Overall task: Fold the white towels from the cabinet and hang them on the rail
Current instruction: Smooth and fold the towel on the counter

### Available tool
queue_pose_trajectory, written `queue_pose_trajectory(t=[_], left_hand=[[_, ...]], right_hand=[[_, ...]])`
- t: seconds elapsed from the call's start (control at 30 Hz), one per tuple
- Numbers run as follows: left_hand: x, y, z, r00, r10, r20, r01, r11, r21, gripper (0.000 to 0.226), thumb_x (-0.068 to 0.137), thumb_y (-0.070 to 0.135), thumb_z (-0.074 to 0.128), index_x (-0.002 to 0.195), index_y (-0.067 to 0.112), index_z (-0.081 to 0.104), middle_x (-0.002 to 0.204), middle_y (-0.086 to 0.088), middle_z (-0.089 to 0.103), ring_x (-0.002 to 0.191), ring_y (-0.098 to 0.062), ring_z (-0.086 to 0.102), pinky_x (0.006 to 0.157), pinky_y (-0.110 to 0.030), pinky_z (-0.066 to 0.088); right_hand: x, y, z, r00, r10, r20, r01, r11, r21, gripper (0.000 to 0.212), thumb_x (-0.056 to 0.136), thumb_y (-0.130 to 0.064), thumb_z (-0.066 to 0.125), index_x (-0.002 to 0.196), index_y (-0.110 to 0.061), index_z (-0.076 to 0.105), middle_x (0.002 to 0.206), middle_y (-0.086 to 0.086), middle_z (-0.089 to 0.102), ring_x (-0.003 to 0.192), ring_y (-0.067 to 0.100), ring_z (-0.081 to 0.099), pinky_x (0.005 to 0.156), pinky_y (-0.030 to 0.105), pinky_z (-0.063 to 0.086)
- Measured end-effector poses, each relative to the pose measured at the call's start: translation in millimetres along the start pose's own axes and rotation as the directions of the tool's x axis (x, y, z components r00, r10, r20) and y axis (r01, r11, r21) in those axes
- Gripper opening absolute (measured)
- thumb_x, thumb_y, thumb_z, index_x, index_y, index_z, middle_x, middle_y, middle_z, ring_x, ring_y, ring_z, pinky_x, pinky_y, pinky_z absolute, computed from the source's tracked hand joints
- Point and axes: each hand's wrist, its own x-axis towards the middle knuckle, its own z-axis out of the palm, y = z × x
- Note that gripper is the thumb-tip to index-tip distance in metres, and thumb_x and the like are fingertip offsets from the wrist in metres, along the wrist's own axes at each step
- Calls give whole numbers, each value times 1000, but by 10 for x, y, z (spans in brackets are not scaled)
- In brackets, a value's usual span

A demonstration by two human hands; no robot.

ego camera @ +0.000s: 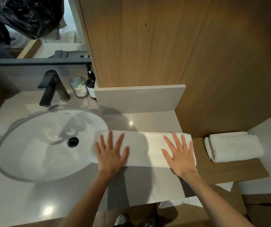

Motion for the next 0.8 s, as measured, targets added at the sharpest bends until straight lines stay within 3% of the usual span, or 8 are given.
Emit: queue_pose_trajectory(t=[0.07,0.13,0.23,0.3,0.37,0.5,0.63,0.8], left_hand=[[-24,-53,-17,1000,-14,-13,14,1000,-19,71,84,72,2,150,46,-2,162,-7,-10,147,-37,-8,118,-51,-2],[-43,-85,-30,1000,-22,-18,21,999,-39,71,85,72,4,151,45,1,161,-12,-7,147,-39,-4,118,-50,2],[-50,-110,-22,999,-26,-26,24,998,-64,71,85,72,5,151,45,4,161,-16,-4,147,-40,-1,118,-50,3],[-52,-104,-28,999,-24,-25,22,997,-69,72,85,71,3,152,43,4,161,-17,-5,147,-40,-3,118,-50,2],[-62,-112,-15,1000,-7,-9,6,998,-58,75,84,70,-3,152,40,-1,160,-17,-8,147,-40,-6,118,-49,-1],[-127,-131,59,987,158,1,-157,984,-80,69,89,66,-4,152,38,-8,160,-4,-20,145,-30,-21,116,-58,-7],[-235,-112,43,957,287,32,-286,957,-38,71,84,70,-16,150,45,-6,158,6,-21,144,-26,-27,111,-63,-16],[-317,-122,-77,966,249,74,-247,968,-35,65,89,63,6,149,44,19,161,3,13,148,-35,6,110,-67,1]], right_hand=[[-37,93,-19,995,98,10,-98,995,30,60,90,-73,1,143,-55,-21,156,-17,-29,147,36,-17,113,59,-10],[-74,129,-28,985,173,22,-174,974,144,63,87,-76,10,141,-60,-18,156,-16,-30,147,42,2,112,58,22],[-114,162,-60,967,250,57,-256,926,279,65,84,-77,18,141,-63,-9,161,1,-17,134,40,40,83,39,56],[-117,193,-89,958,271,93,-286,888,360,64,85,-74,23,142,-62,-1,153,18,22,111,33,59,81,38,57],[-110,220,-96,960,266,85,-276,859,431,62,89,-67,33,145,-58,7,125,14,46,93,24,60,83,39,56],[-121,214,-85,958,280,-55,-218,844,490,60,94,-42,57,148,-33,33,127,9,54,114,25,53,94,39,50],[-171,194,-103,945,307,-112,-218,848,484,56,90,-39,64,141,-29,43,125,6,59,112,25,55,93,39,51],[-253,203,-160,942,334,39,-290,748,598,60,87,-33,69,139,-29,37,132,10,50,121,31,48,98,45,45]])
